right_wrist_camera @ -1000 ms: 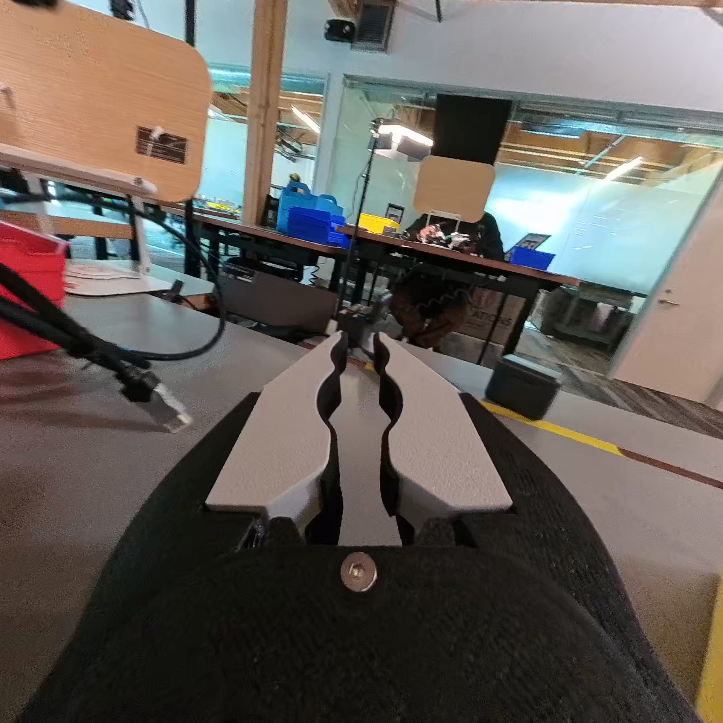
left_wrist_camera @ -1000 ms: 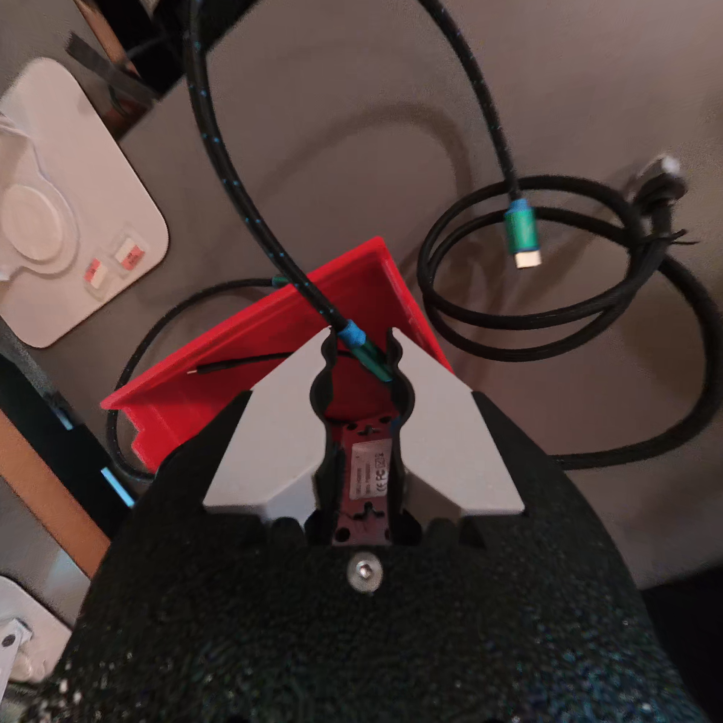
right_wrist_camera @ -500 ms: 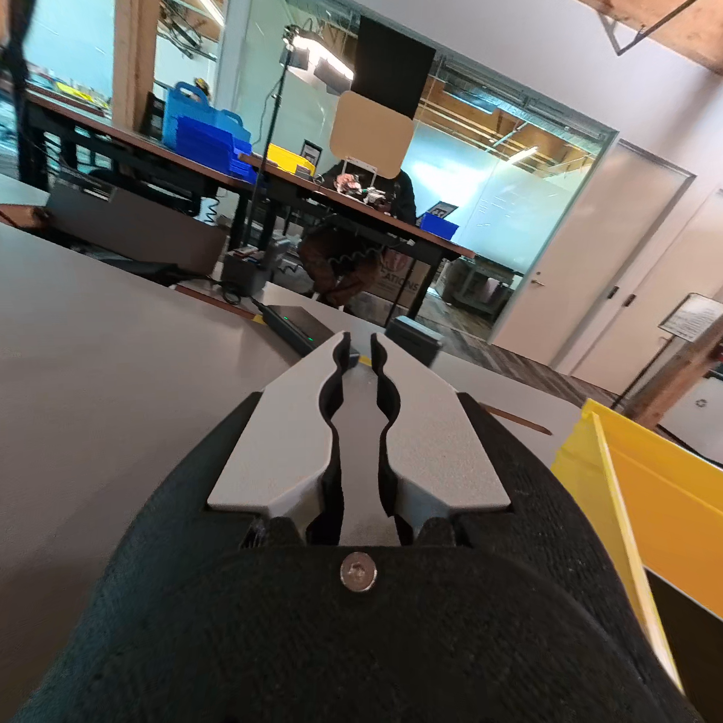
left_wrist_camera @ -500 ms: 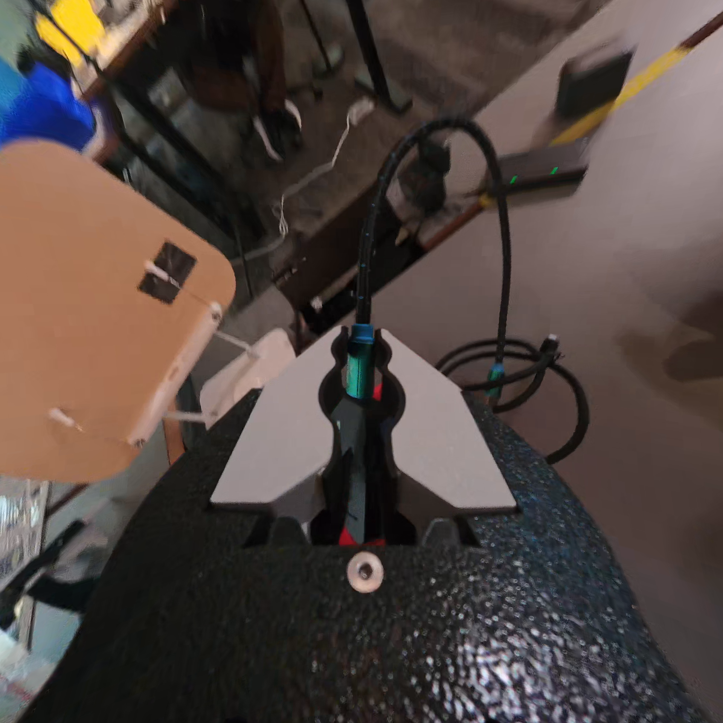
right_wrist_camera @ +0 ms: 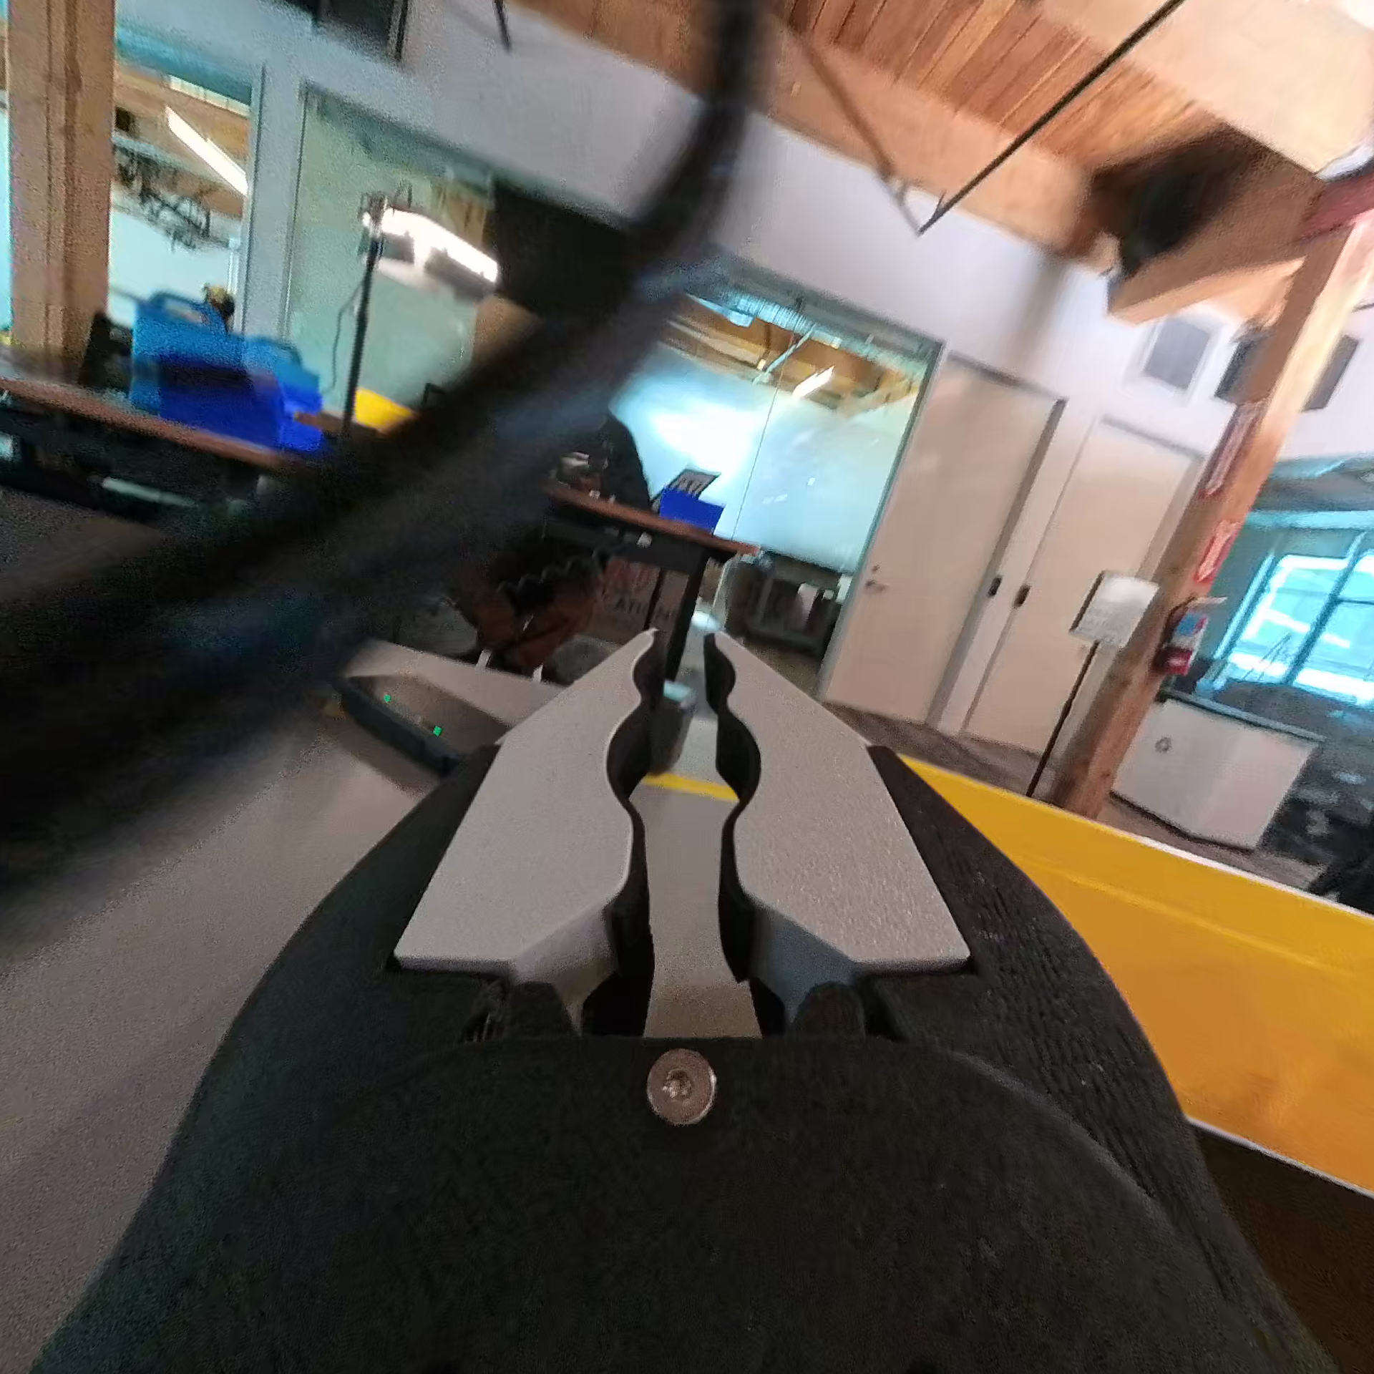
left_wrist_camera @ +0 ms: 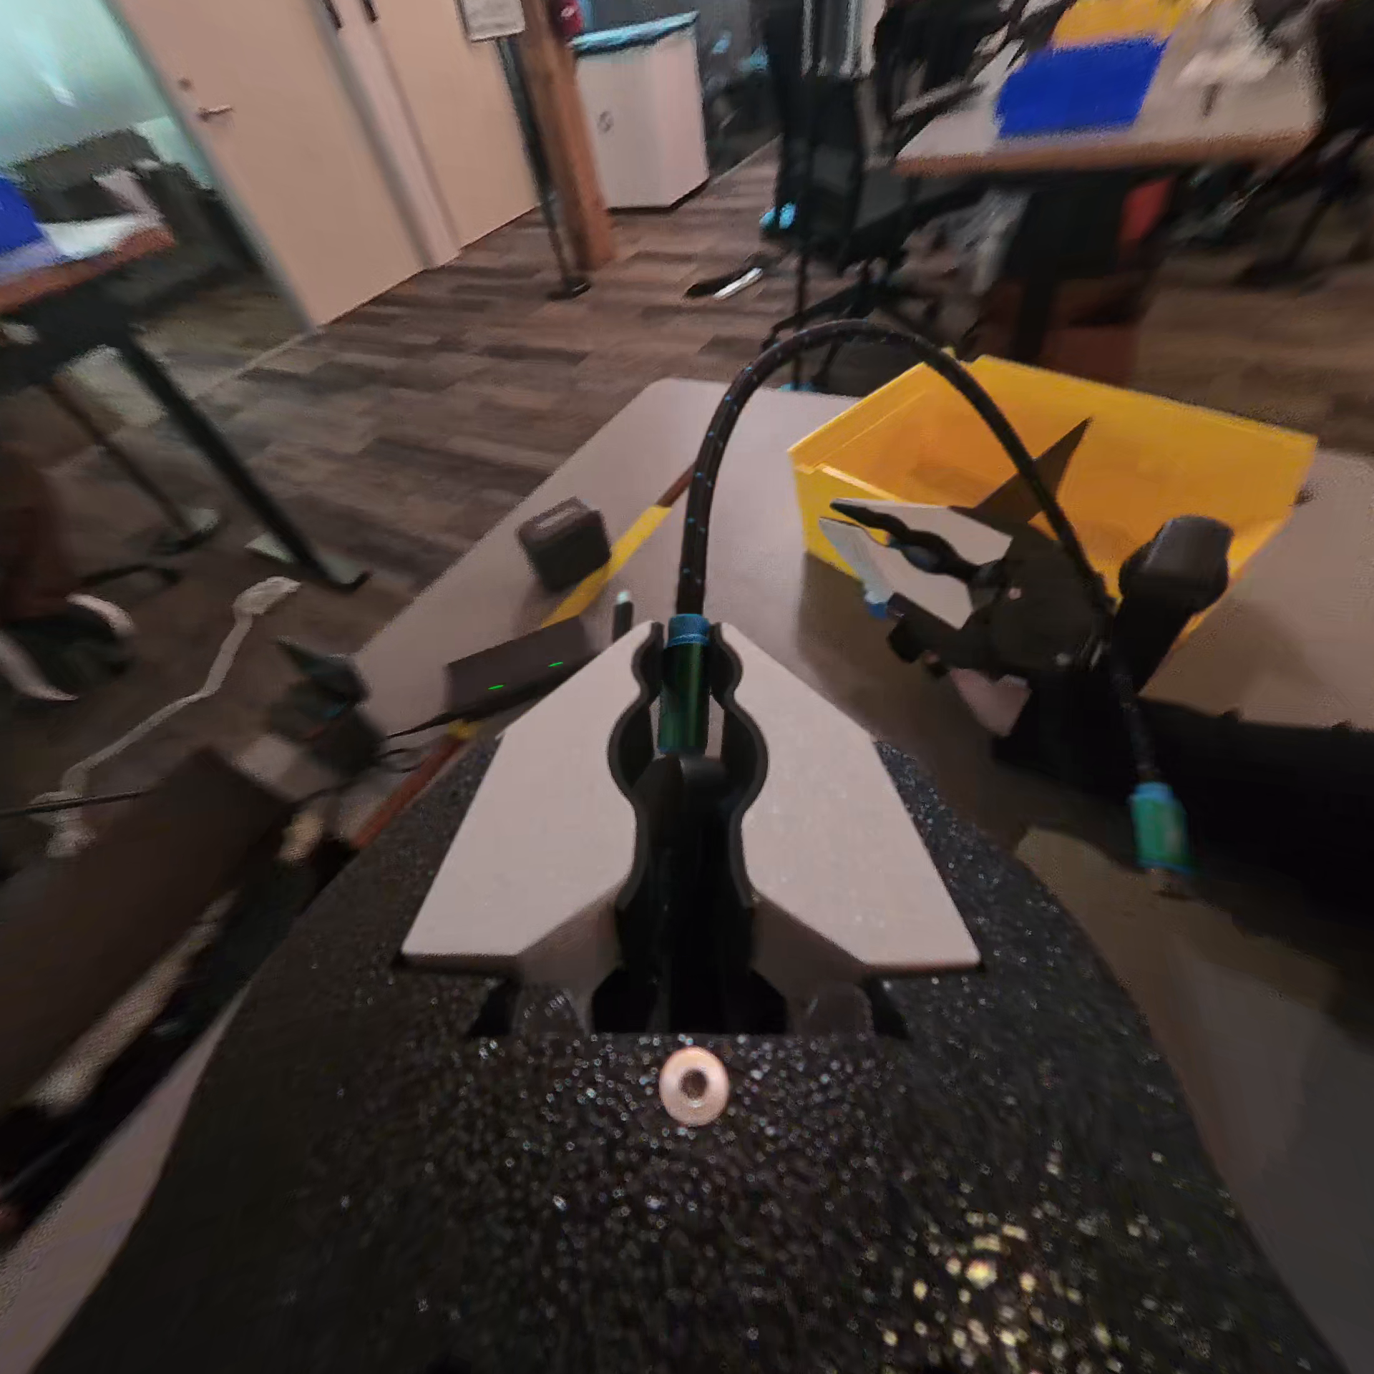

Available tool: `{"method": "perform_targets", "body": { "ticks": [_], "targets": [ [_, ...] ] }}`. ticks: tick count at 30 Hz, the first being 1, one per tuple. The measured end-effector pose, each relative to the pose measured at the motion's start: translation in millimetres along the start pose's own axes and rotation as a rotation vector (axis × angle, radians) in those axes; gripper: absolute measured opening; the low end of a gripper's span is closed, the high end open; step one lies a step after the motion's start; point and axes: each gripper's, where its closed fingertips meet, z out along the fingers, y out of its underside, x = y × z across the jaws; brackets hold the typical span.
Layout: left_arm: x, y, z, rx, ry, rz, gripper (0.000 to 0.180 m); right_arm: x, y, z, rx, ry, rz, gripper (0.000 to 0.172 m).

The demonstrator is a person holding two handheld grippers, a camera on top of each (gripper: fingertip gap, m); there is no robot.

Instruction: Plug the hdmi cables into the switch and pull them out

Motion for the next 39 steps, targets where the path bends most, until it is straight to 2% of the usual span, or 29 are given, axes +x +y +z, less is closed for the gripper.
{"method": "perform_targets", "body": {
  "ticks": [4, 7, 10, 13, 18, 23, 26, 28, 30, 32, 35, 37, 39],
  "targets": [
    [3, 43, 42, 0.001, 0.046, -0.137, 0.010, 12, -16, -6, 0.069, 0.029, 0.026, 0.008],
    [-3, 80, 63, -0.059, 0.040, -0.209, 0.010, 13, -8, -4, 0.044, 0.031, 0.011, 0.009],
    [-11, 103, 72, -0.090, 0.011, -0.263, 0.010, 13, -2, -2, 0.016, 0.039, -0.003, 0.008],
    [-18, 119, 75, -0.169, -0.065, -0.226, 0.010, 16, 9, 0, -0.048, 0.059, -0.005, 0.008],
    [-30, 144, 78, -0.304, -0.171, -0.090, 0.009, 23, 46, 3, -0.283, 0.098, 0.014, 0.008],
    [-38, 162, 71, -0.366, -0.223, -0.005, 0.009, 25, 30, 0, -0.227, 0.101, 0.039, 0.009],
    [-24, 163, 72, -0.357, -0.134, 0.045, 0.009, 1, -10, -4, -0.013, -0.056, 0.062, 0.017],
    [-9, 167, 73, -0.364, -0.058, 0.124, 0.009, -31, -41, -15, 0.137, -0.235, 0.025, 0.023],
    [1, 172, 73, -0.385, -0.037, 0.218, 0.009, -74, -57, -33, 0.206, -0.453, -0.057, 0.029],
    [12, 176, 74, -0.391, -0.013, 0.328, 0.010, -114, -53, -50, 0.189, -0.634, -0.216, 0.034],
    [27, 182, 72, -0.378, 0.007, 0.515, 0.010, -150, -30, -60, 0.123, -0.724, -0.605, 0.041],
    [31, 189, 71, -0.389, -0.014, 0.609, 0.010, -171, -5, -73, 0.011, -0.873, -0.691, 0.042],
    [34, 191, 70, -0.363, -0.036, 0.643, 0.010, -178, 15, -76, -0.061, -0.915, -0.735, 0.044]
  ]
}}
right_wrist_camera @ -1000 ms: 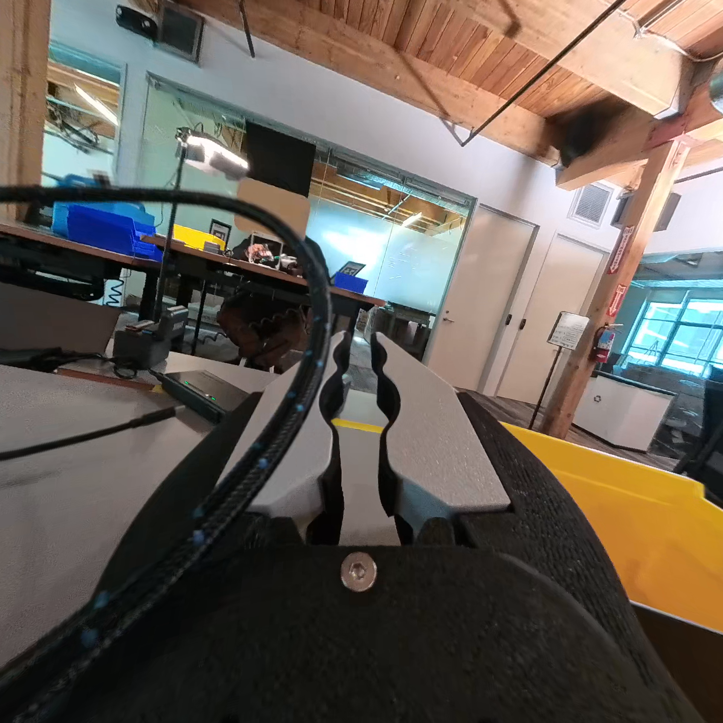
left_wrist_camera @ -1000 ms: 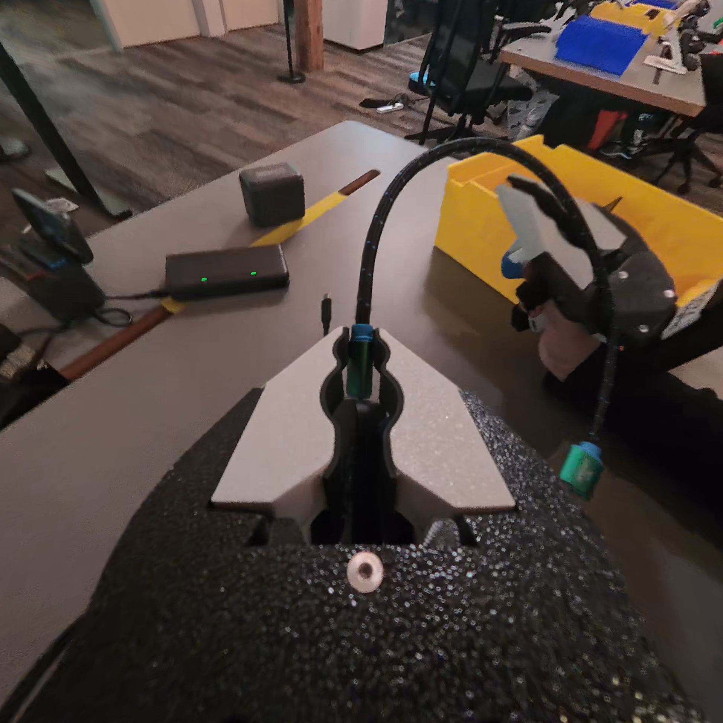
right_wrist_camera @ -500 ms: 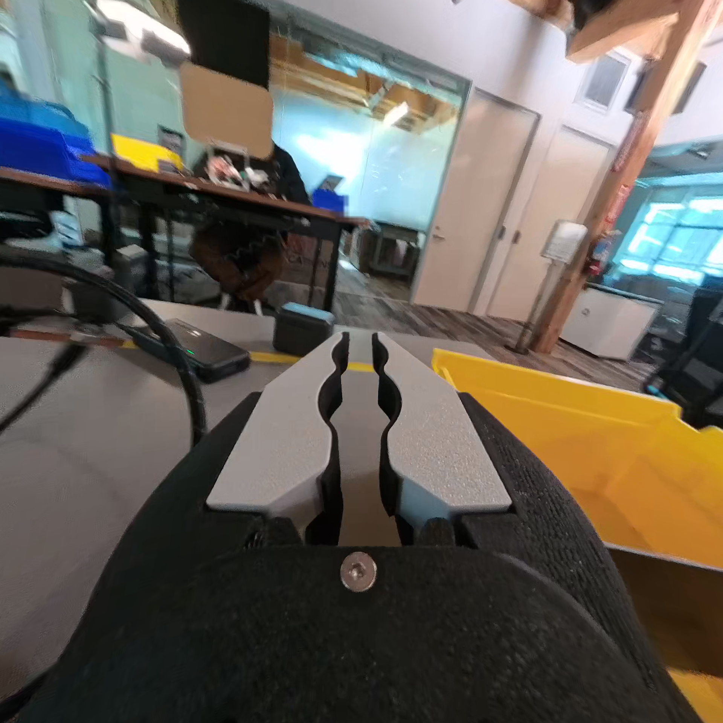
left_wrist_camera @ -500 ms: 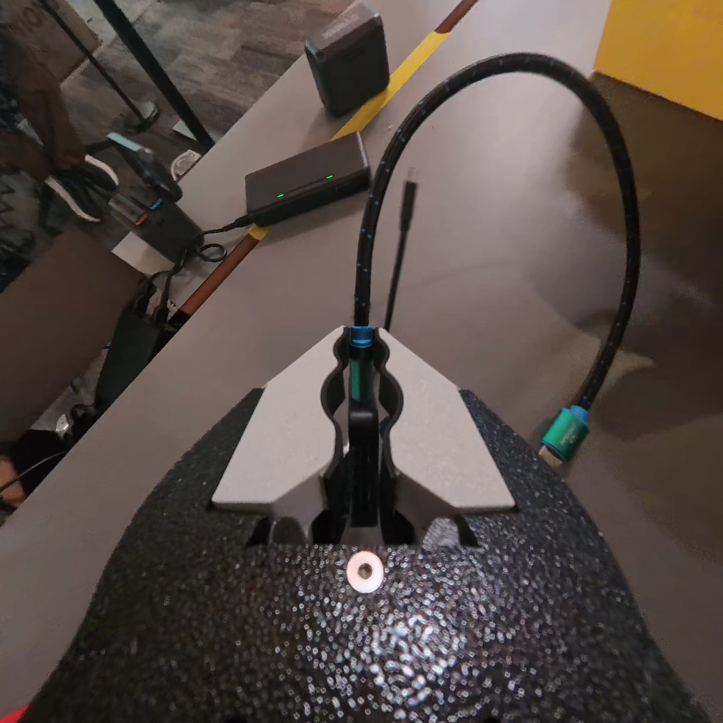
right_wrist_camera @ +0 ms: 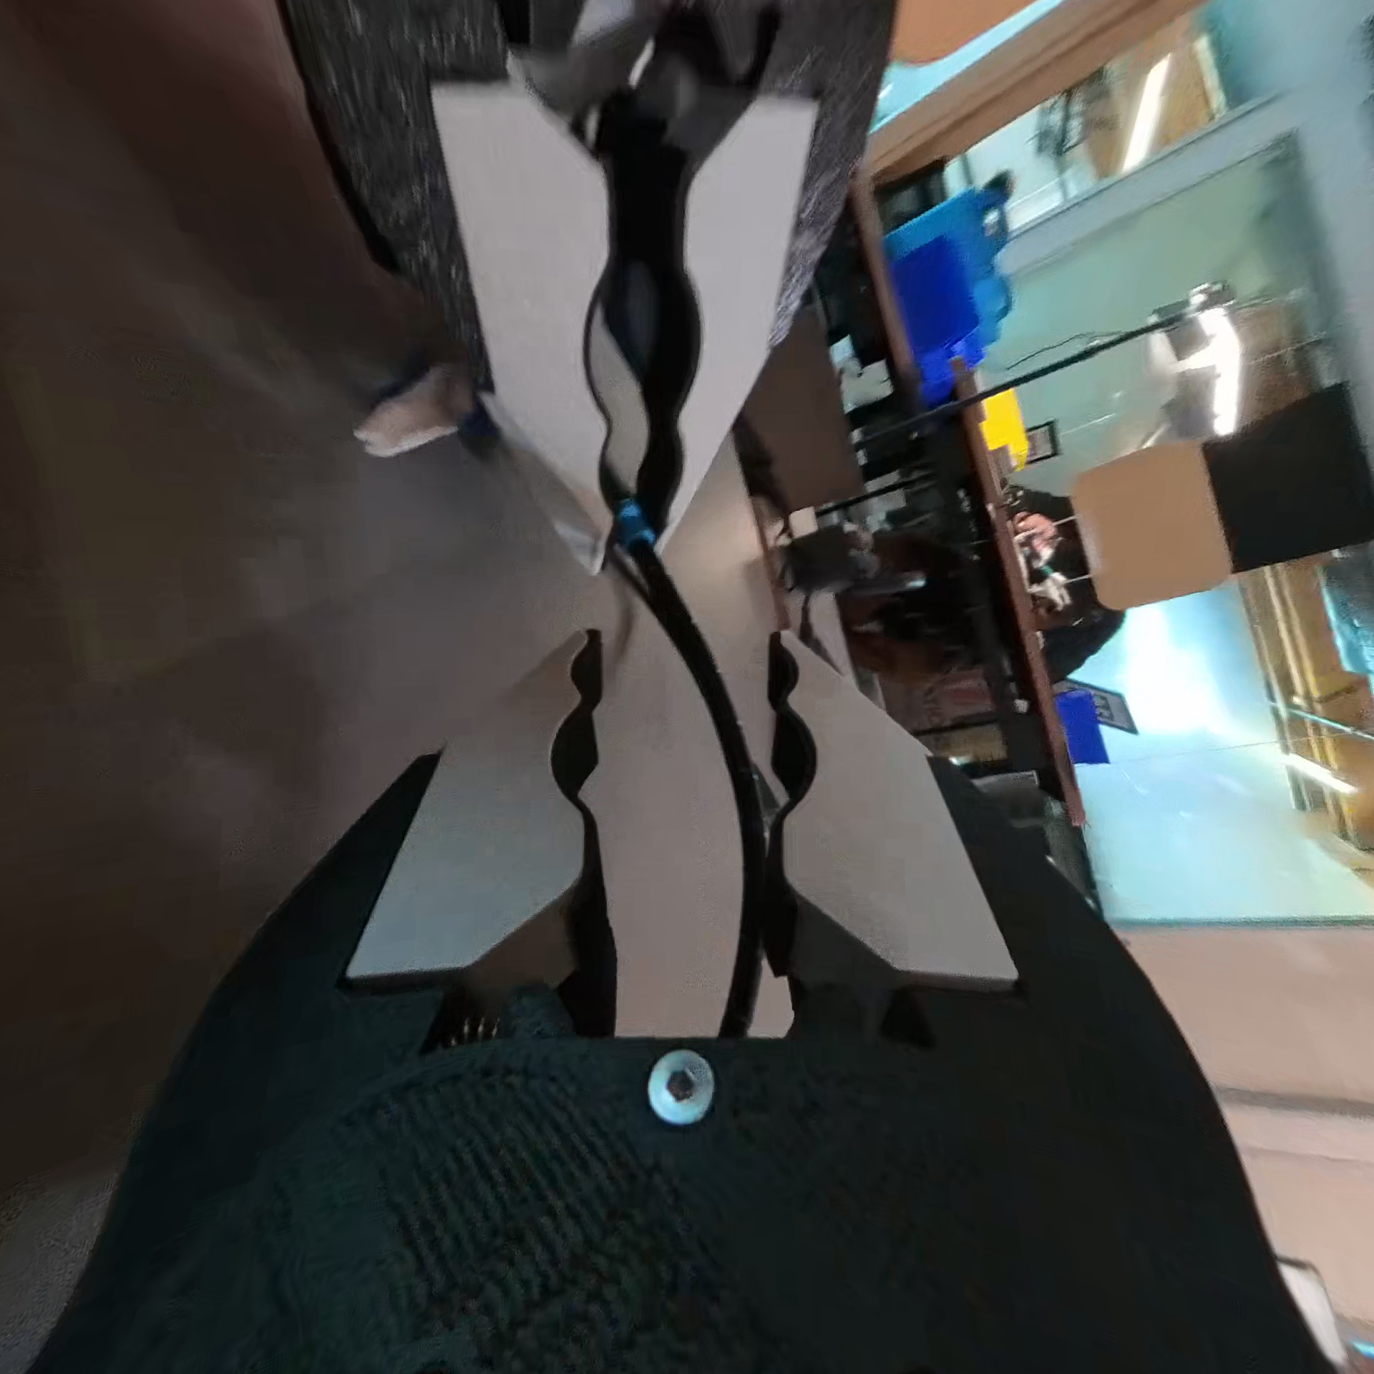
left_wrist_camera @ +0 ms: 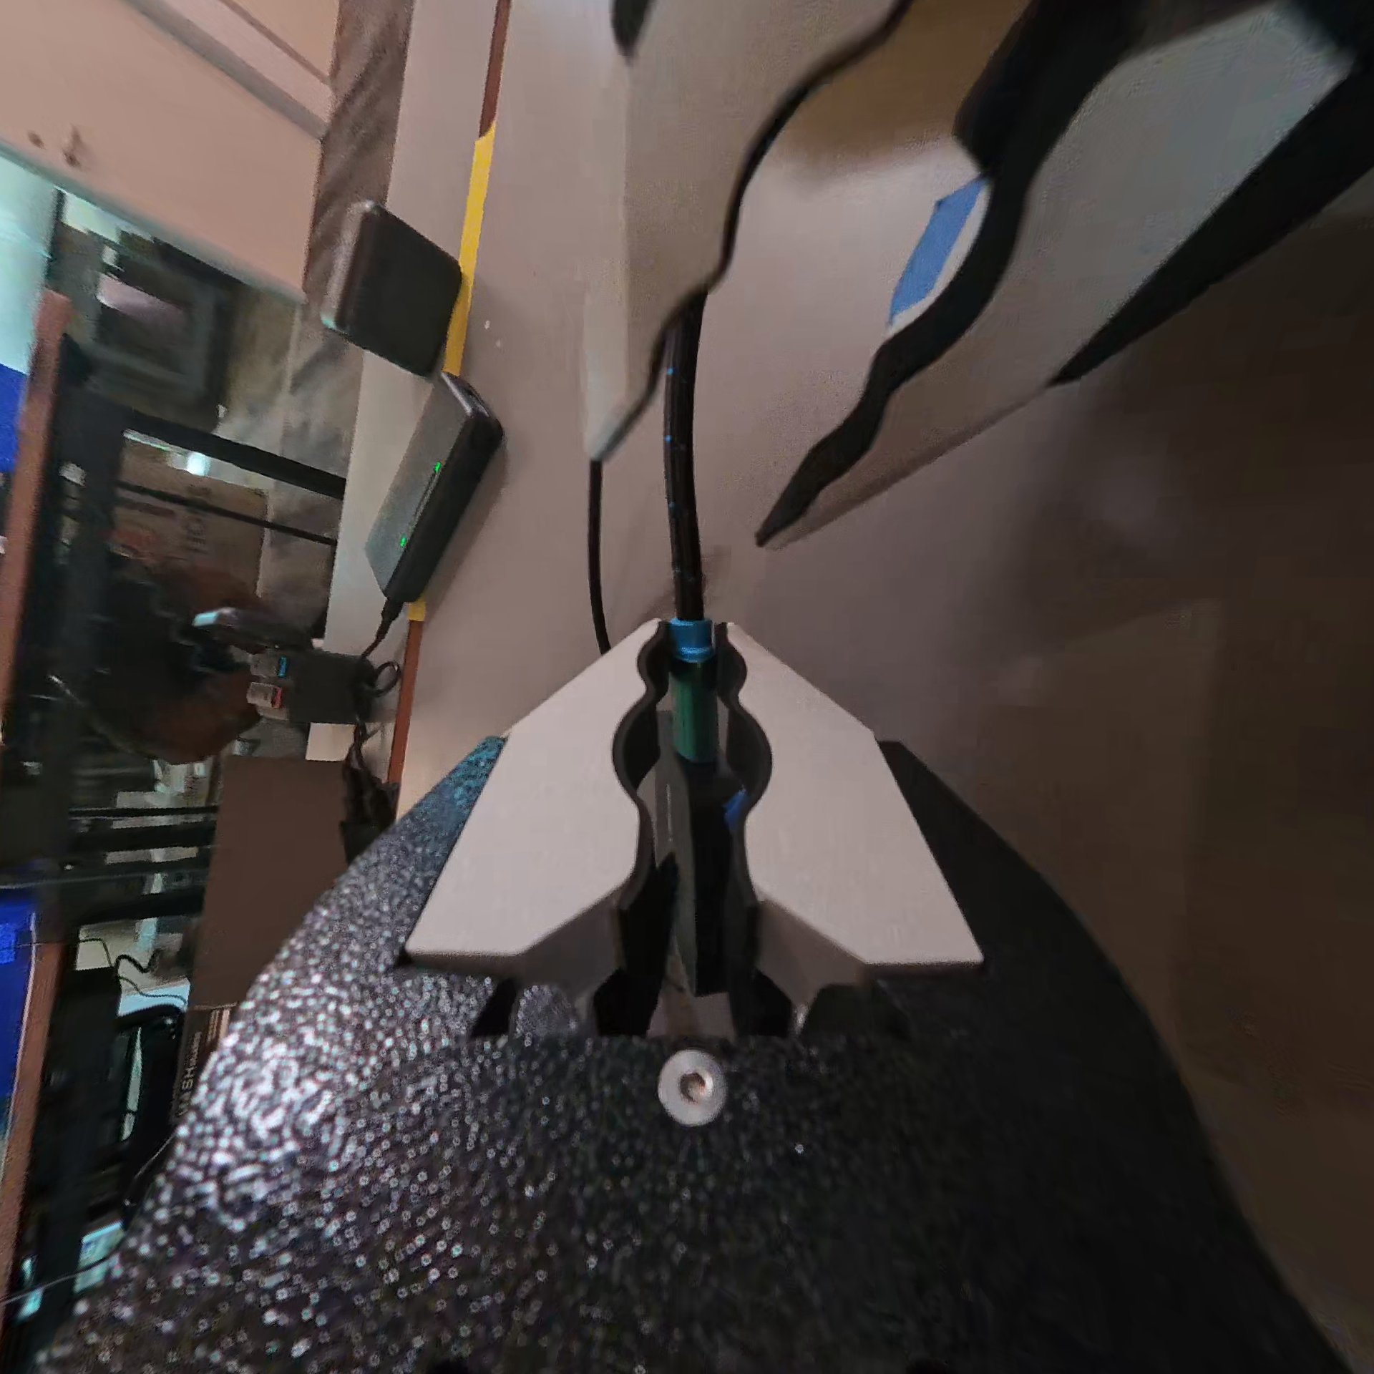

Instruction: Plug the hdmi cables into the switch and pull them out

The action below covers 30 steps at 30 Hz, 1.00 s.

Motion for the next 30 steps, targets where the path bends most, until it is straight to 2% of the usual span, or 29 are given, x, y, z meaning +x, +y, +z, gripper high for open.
{"method": "perform_targets", "body": {
  "ticks": [2, 3, 6, 8, 10, 16, 18, 19, 22, 28, 30],
  "targets": [
    [4, -2, -2, 0.040, -0.024, -0.015, 0.010, 2, 8, 5, -0.043, 0.056, -0.067, 0.015],
    [3, -2, -2, 0.054, -0.058, -0.014, 0.009, 2, 9, 5, -0.043, 0.065, -0.088, 0.008],
    [1, -5, -9, 0.103, -0.246, 0.049, 0.011, 0, 11, 3, -0.045, 0.002, 0.010, 0.007],
    [7, -6, -13, 0.099, -0.305, 0.120, 0.029, 2, 18, 0, -0.051, -0.002, 0.012, 0.007],
    [16, -3, -14, 0.094, -0.300, 0.123, 0.047, 1, 21, -4, -0.024, -0.014, 0.017, 0.006],
    [19, -2, -14, 0.077, -0.283, 0.009, 0.059, -3, 19, -4, 0.035, 0.003, -0.021, 0.005],
    [10, 3, -19, 0.088, -0.325, -0.075, 0.084, -3, 24, -2, 0.013, 0.019, -0.041, 0.005],
    [8, 6, -22, 0.103, -0.313, -0.123, 0.088, -3, 25, -2, 0.011, 0.028, -0.049, 0.005],
    [4, 25, -21, 0.079, -0.263, -0.215, 0.085, -1, 26, -3, 0.033, 0.036, -0.012, 0.005],
    [12, 43, -5, -0.031, -0.229, -0.090, 0.026, -7, 29, 2, 0.036, 0.005, 0.064, 0.008],
    [12, 41, -4, -0.034, -0.243, -0.050, 0.013, -6, 27, 2, 0.037, 0.025, 0.030, 0.018]
  ]
}}
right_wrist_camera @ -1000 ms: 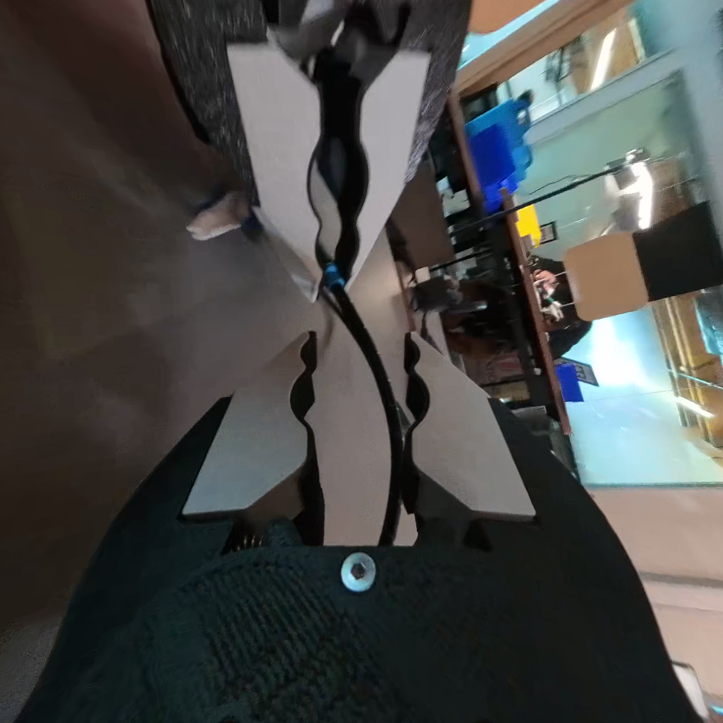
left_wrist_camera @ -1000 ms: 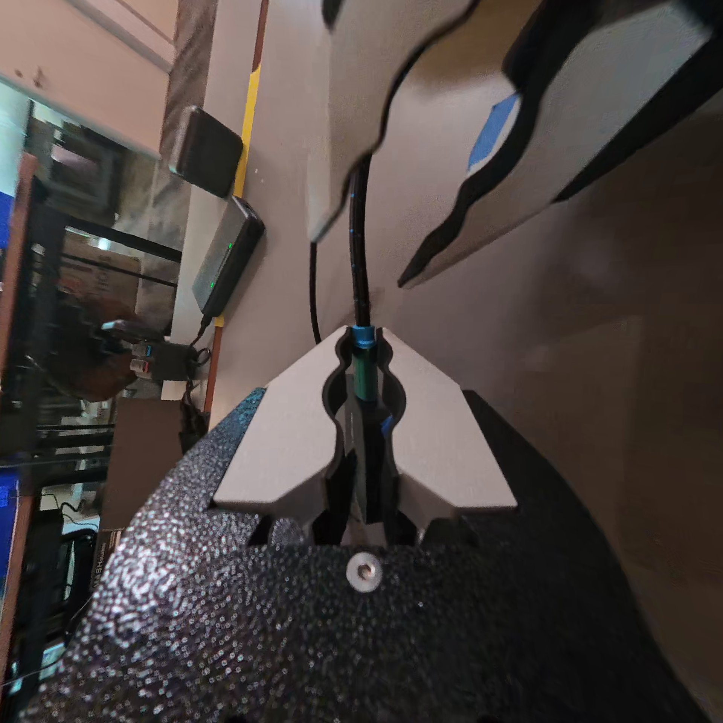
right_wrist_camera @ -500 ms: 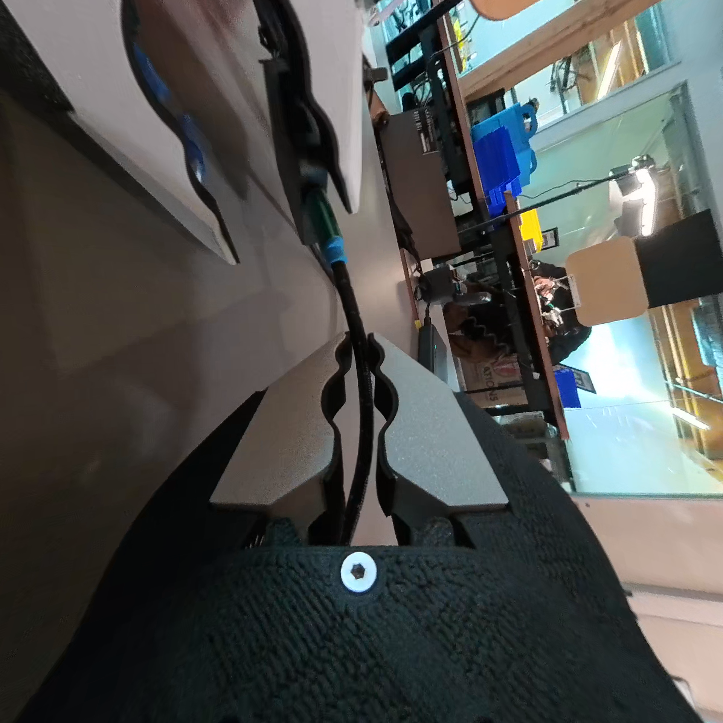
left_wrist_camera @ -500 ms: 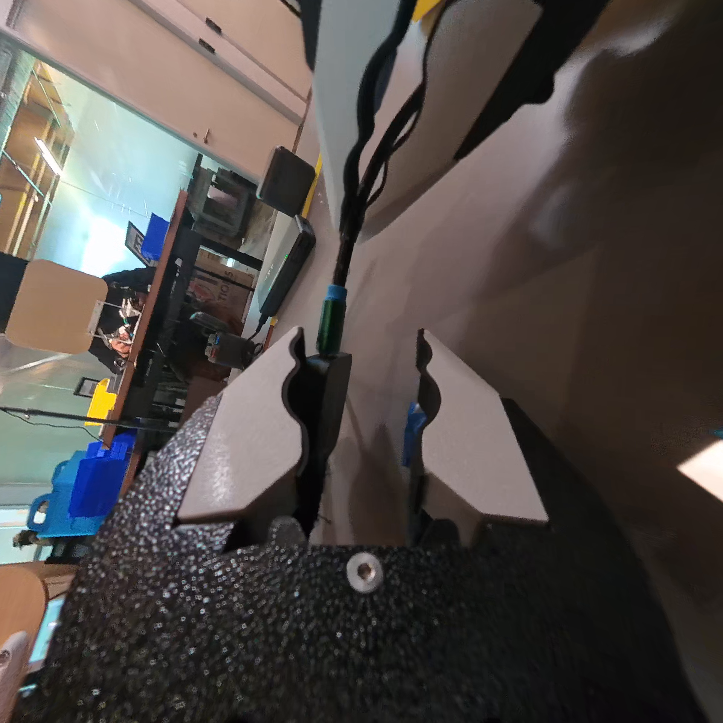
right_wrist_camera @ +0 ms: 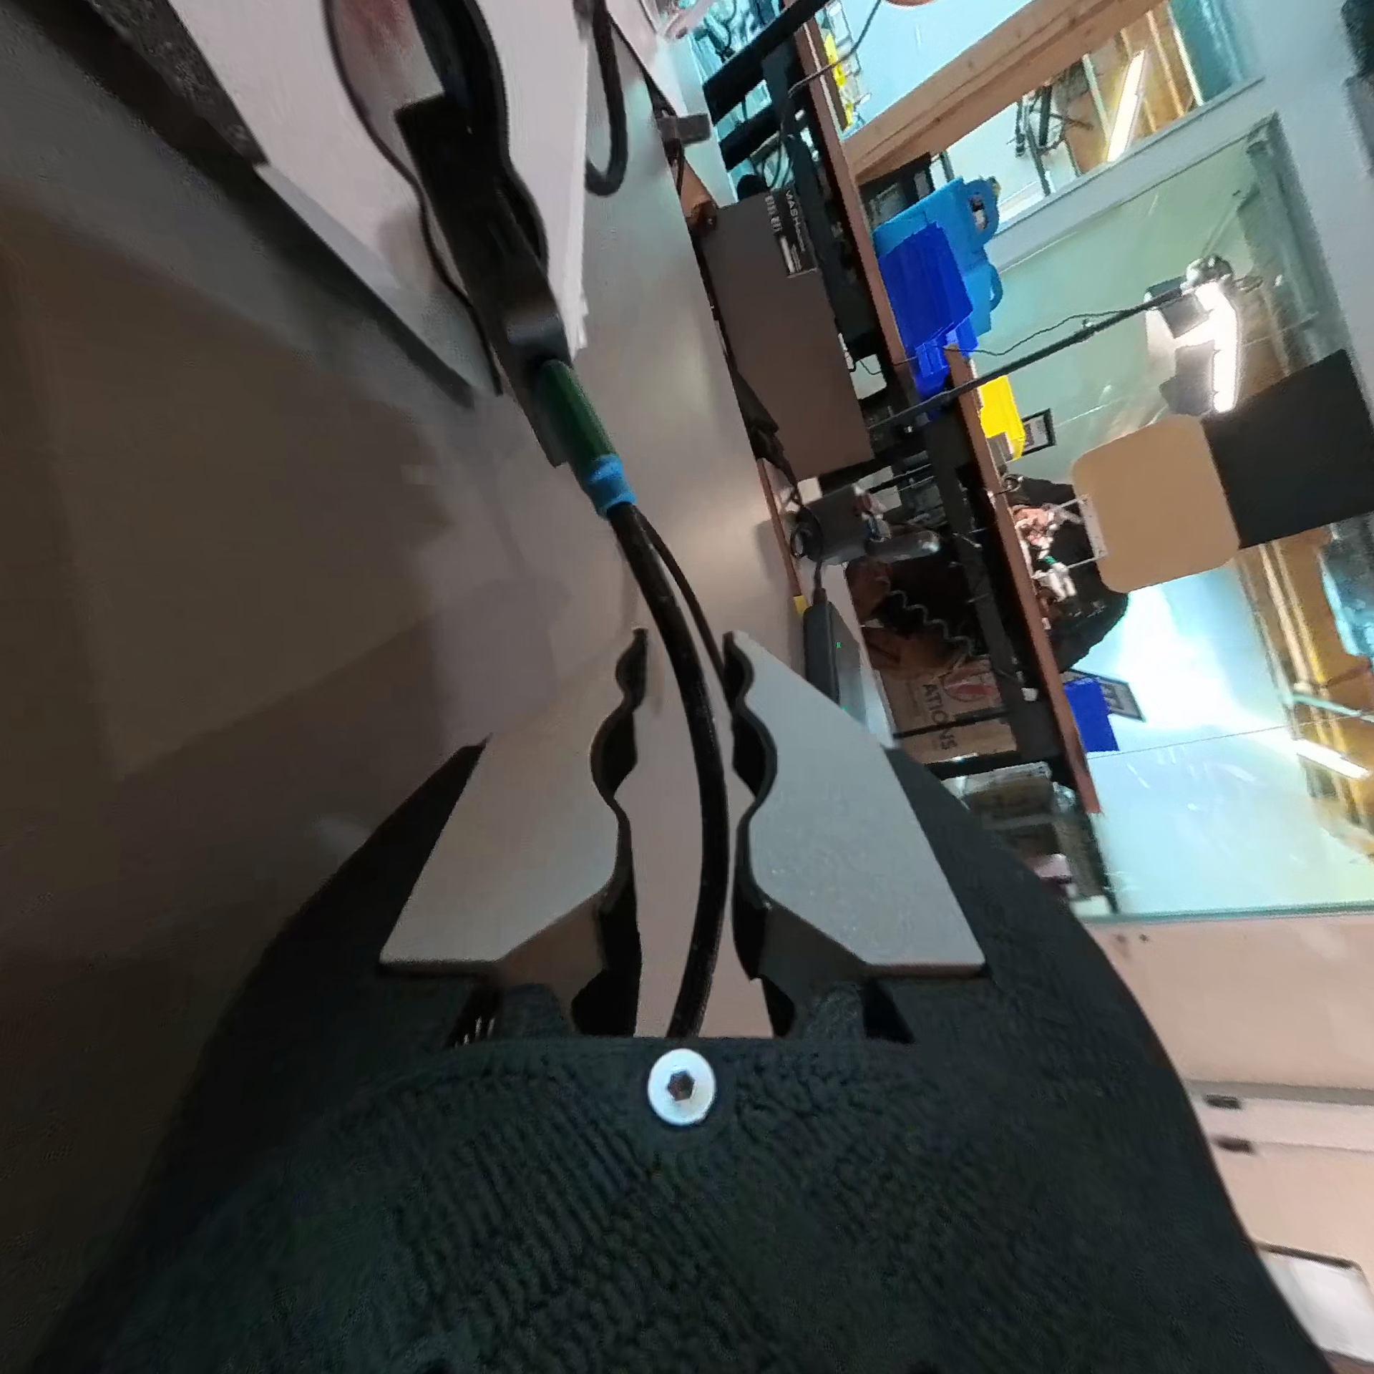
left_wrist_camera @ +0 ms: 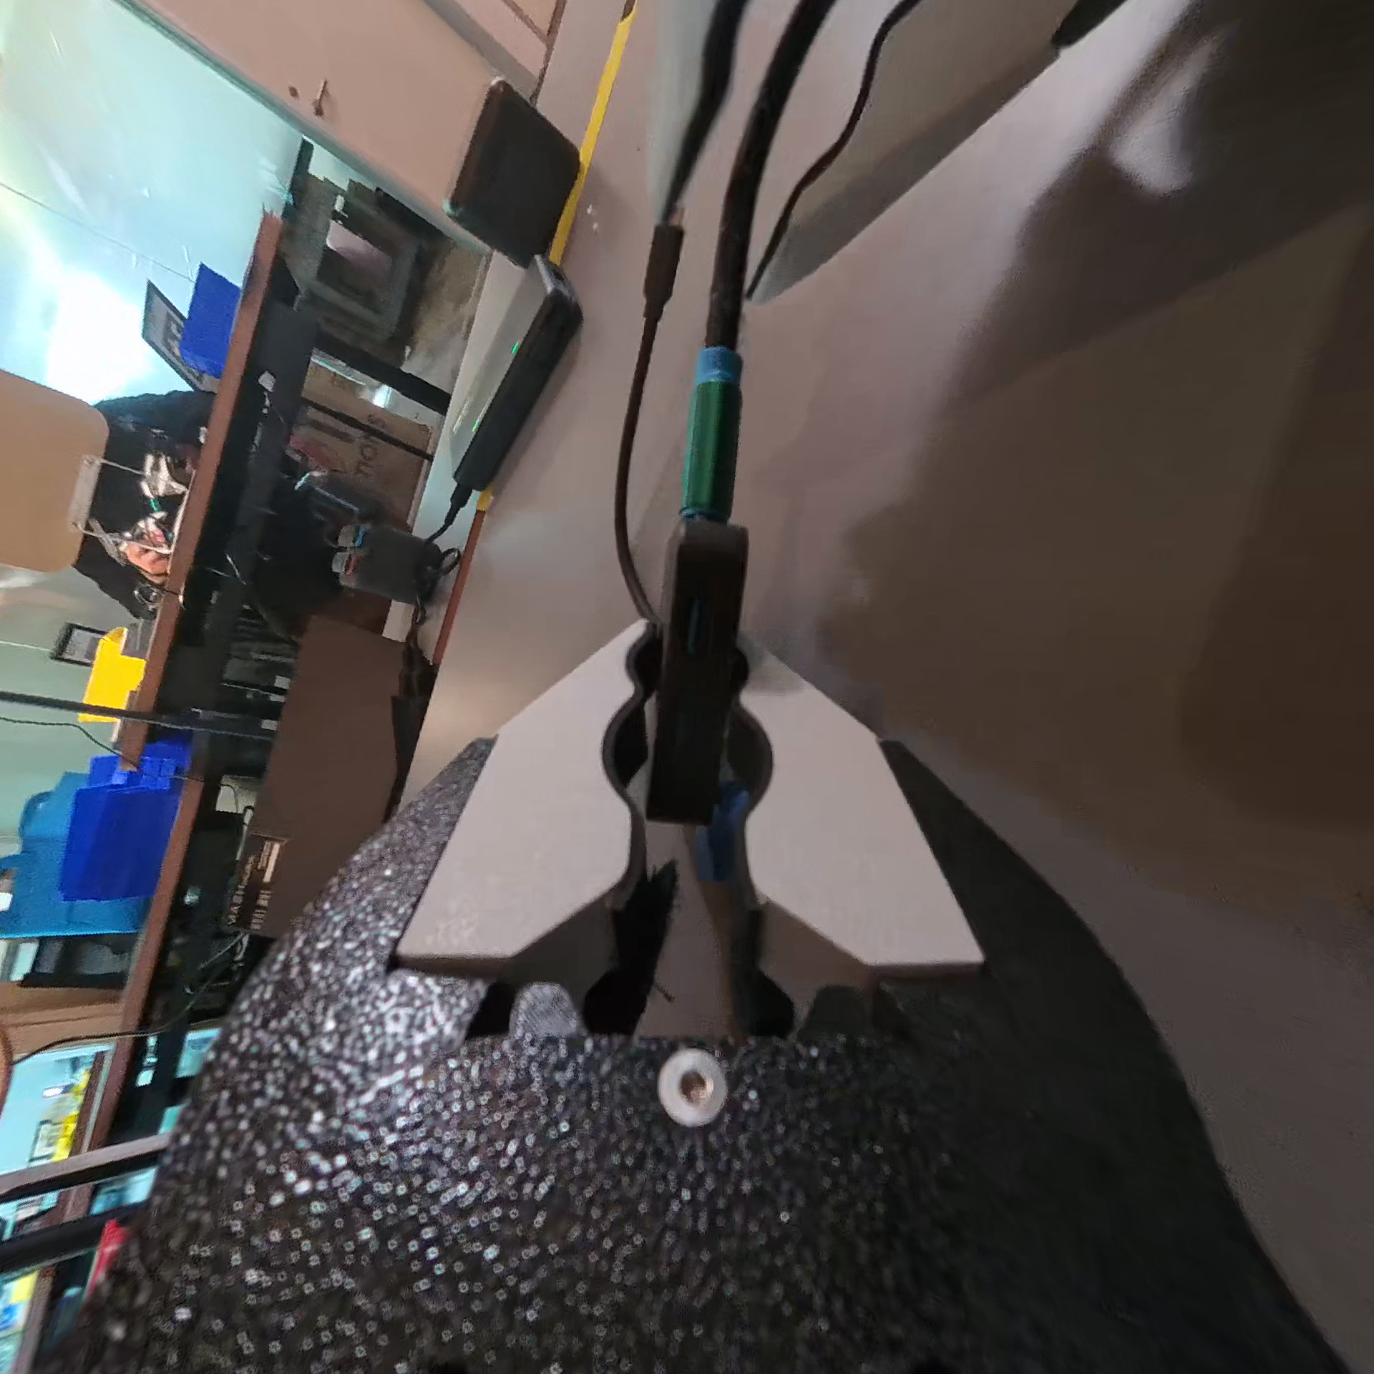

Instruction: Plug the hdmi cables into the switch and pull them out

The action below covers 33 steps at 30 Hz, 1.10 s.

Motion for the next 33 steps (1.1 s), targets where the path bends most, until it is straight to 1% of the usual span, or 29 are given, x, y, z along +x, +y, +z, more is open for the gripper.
{"method": "perform_targets", "body": {
  "ticks": [1, 2, 6, 10, 14, 17, 20, 23, 25, 31, 33],
  "targets": [
    [0, 0, 0, -0.005, -0.006, 0.011, 0.013, 0, -6, 0, 0.012, 0.006, -0.029, 0.027],
    [0, 1, 0, -0.010, -0.009, 0.025, 0.013, -2, -14, 0, 0.028, 0.004, -0.061, 0.031],
    [1, 4, 0, -0.019, -0.023, 0.066, 0.012, -22, -31, 11, 0.021, -0.013, -0.203, 0.035],
    [2, 5, 0, -0.018, -0.028, 0.090, 0.012, -30, -43, 21, 0.033, 0.054, -0.263, 0.031],
    [2, 4, 0, -0.009, -0.033, 0.095, 0.013, -24, -45, 24, 0.026, 0.133, -0.284, 0.019],
    [2, 4, 0, -0.021, -0.047, 0.125, 0.012, -23, -44, 27, 0.004, 0.175, -0.323, 0.018],
    [3, 3, 0, -0.017, -0.056, 0.137, 0.012, -24, -42, 26, -0.017, 0.168, -0.322, 0.017],
    [6, -2, 1, 0.004, -0.056, 0.167, 0.016, -25, -43, 26, -0.020, 0.180, -0.346, 0.016],
    [4, -2, 1, -0.008, -0.085, 0.207, 0.012, -26, -44, 25, -0.024, 0.191, -0.360, 0.016],
    [4, -2, 0, -0.022, -0.095, 0.256, 0.011, -26, -45, 24, -0.045, 0.224, -0.435, 0.016],
    [2, -3, -1, -0.031, -0.113, 0.282, 0.011, -24, -46, 23, -0.049, 0.248, -0.452, 0.018]
  ]
}}
